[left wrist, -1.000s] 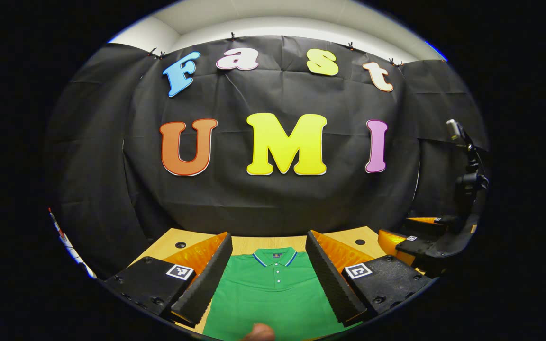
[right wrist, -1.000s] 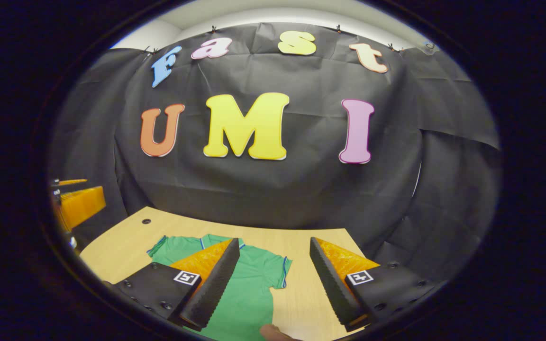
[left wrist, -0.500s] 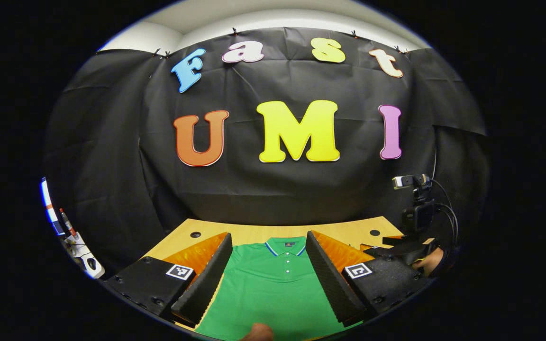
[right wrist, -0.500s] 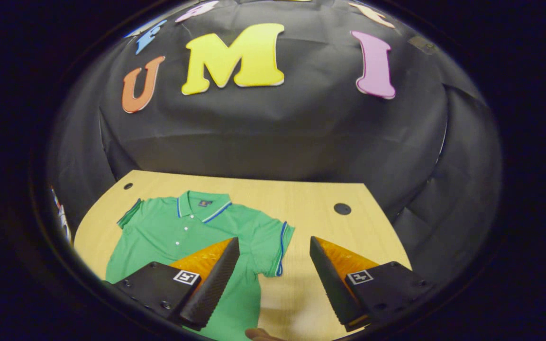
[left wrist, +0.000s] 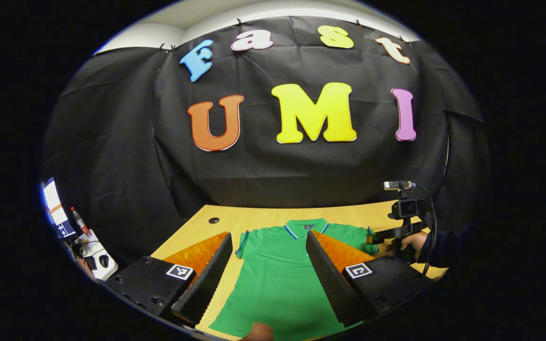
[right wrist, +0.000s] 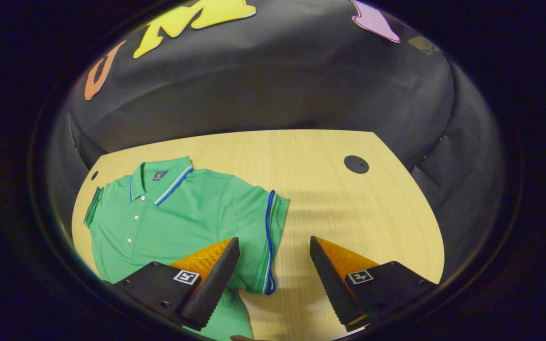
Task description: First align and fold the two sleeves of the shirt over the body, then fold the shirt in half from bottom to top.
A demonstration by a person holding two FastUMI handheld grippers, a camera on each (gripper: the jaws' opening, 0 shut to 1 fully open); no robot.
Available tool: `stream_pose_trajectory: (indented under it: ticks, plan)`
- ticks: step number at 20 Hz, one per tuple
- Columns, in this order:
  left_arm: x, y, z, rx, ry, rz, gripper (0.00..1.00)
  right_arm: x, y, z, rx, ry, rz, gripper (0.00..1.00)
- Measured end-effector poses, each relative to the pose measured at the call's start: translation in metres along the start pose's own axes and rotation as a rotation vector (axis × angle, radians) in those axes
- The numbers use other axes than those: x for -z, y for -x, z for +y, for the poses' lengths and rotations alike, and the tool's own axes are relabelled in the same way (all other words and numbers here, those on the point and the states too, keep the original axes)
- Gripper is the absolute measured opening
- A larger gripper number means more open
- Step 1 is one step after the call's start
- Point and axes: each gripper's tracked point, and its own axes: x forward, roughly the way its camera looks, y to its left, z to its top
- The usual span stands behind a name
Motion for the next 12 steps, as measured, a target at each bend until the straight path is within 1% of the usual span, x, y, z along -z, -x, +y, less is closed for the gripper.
stream_pose_trajectory:
  ticks: [1, 3, 4, 5, 6, 7, 9, 10, 12]
  plan:
    - [0.004, 0.001, 0.006, -0.012, 0.003, 0.015, 1.00, -0.001, -0.005, 0.001, 0.003, -0.003, 0.006, 0.96]
    - [0.013, 0.001, 0.016, -0.026, 0.012, 0.038, 1.00, 0.000, -0.013, 0.002, 0.006, -0.016, 0.023, 0.89]
    - [0.015, 0.000, 0.019, -0.028, 0.018, 0.046, 1.00, 0.001, -0.017, 0.002, 0.011, -0.018, 0.027, 0.92]
    - [0.017, 0.000, 0.020, -0.029, 0.019, 0.053, 1.00, 0.002, -0.020, 0.002, 0.009, -0.016, 0.029, 0.78]
    - [0.019, -0.001, 0.022, -0.031, 0.018, 0.060, 1.00, 0.002, -0.024, 0.002, 0.010, -0.015, 0.031, 0.76]
    - [0.020, -0.001, 0.025, -0.033, 0.017, 0.064, 1.00, 0.004, -0.024, -0.002, 0.027, -0.014, 0.037, 0.62]
    - [0.023, -0.001, 0.028, -0.037, 0.015, 0.069, 1.00, 0.003, -0.025, -0.001, 0.019, -0.032, 0.040, 0.34]
    - [0.024, -0.002, 0.030, -0.041, 0.017, 0.074, 1.00, 0.003, -0.024, -0.002, 0.023, -0.033, 0.044, 0.33]
    - [0.029, -0.003, 0.034, -0.045, 0.029, 0.088, 1.00, 0.003, -0.026, 0.002, 0.013, -0.021, 0.041, 0.23]
